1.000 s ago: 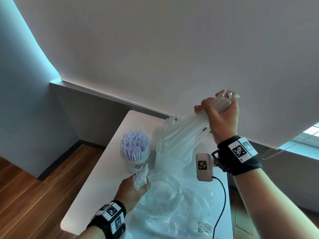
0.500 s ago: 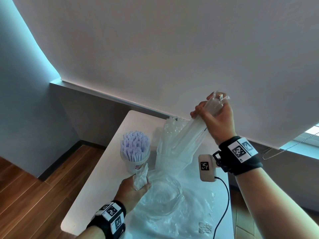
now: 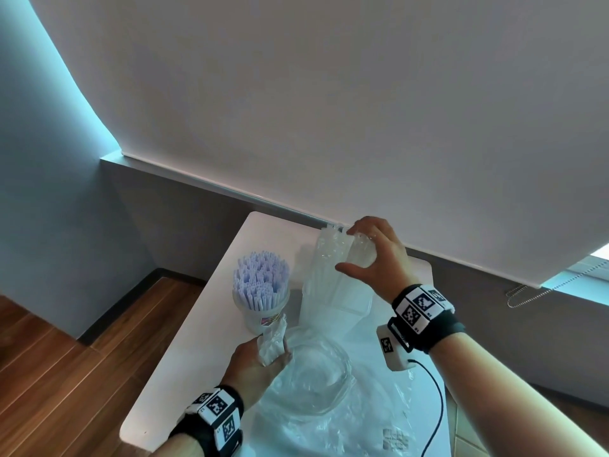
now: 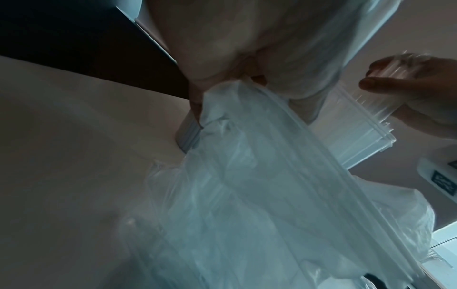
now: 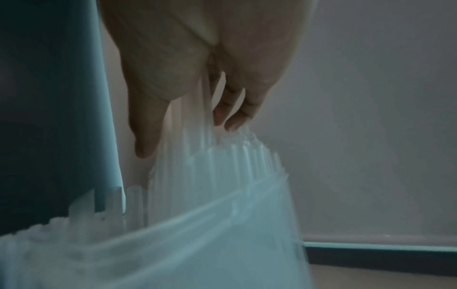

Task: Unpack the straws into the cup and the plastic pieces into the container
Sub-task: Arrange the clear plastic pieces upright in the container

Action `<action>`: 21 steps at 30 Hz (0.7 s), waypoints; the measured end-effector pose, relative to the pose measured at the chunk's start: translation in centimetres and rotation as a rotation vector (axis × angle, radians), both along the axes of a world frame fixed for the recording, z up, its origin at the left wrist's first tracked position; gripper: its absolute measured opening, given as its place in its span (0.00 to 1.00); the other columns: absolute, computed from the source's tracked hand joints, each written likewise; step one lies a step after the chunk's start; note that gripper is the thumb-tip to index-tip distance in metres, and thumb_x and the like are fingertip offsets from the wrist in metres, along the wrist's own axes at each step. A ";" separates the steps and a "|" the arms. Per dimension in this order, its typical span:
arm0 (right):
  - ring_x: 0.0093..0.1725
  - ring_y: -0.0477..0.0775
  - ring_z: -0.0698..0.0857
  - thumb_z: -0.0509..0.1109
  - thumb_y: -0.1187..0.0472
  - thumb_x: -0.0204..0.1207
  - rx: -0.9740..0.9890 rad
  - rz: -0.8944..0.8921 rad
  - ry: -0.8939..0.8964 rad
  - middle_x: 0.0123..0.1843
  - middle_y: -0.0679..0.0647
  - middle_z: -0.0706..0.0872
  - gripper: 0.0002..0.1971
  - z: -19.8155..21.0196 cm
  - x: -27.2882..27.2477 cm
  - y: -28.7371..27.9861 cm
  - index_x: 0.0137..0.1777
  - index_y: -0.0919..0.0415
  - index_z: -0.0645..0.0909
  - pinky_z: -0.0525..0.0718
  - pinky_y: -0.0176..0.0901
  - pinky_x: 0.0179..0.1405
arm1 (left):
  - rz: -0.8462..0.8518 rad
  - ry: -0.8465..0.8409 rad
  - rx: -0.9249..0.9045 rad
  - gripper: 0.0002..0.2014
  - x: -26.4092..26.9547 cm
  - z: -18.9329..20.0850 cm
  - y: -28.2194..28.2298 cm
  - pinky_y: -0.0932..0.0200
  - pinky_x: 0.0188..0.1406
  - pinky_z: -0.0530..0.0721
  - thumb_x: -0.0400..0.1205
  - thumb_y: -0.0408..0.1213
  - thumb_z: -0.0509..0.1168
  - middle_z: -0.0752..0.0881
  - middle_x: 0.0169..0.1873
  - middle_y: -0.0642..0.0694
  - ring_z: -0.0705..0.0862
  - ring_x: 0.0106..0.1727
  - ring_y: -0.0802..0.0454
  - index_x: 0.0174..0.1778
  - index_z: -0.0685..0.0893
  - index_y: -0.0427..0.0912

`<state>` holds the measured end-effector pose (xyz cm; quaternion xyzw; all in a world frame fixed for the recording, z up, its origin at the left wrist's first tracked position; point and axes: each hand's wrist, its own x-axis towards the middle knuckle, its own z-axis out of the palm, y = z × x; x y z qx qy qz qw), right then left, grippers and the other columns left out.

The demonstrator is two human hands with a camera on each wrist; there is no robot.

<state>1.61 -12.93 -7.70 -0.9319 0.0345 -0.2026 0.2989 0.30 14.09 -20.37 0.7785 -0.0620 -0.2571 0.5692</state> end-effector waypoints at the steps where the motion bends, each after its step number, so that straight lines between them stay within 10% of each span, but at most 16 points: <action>1: 0.61 0.39 0.76 0.87 0.54 0.60 -0.044 0.019 -0.011 0.65 0.46 0.77 0.30 0.2 0.0 0.0 0.62 0.53 0.80 0.68 0.21 0.63 | -0.001 -0.003 0.001 0.08 0.0 0.0 0.0 0.61 0.48 0.85 0.75 0.41 0.78 0.91 0.37 0.58 0.89 0.41 0.61 0.46 0.88 0.50; 6: 0.70 0.53 0.78 0.75 0.49 0.75 -0.290 0.114 -0.038 0.73 0.53 0.79 0.29 -1.2 -0.5 0.5 0.74 0.56 0.76 0.77 0.49 0.69 | -0.010 -0.008 -0.003 0.07 0.0 0.2 -0.1 0.62 0.47 0.84 0.75 0.40 0.78 0.91 0.37 0.58 0.88 0.39 0.62 0.46 0.87 0.49; 21: 0.86 0.53 0.53 0.50 0.33 0.82 -0.630 0.191 0.212 0.84 0.42 0.63 0.34 -4.5 -2.1 2.1 0.84 0.47 0.57 0.55 0.64 0.79 | -0.016 -0.009 0.007 0.09 0.2 -0.5 0.2 0.57 0.51 0.86 0.74 0.43 0.78 0.92 0.40 0.55 0.89 0.42 0.60 0.47 0.88 0.51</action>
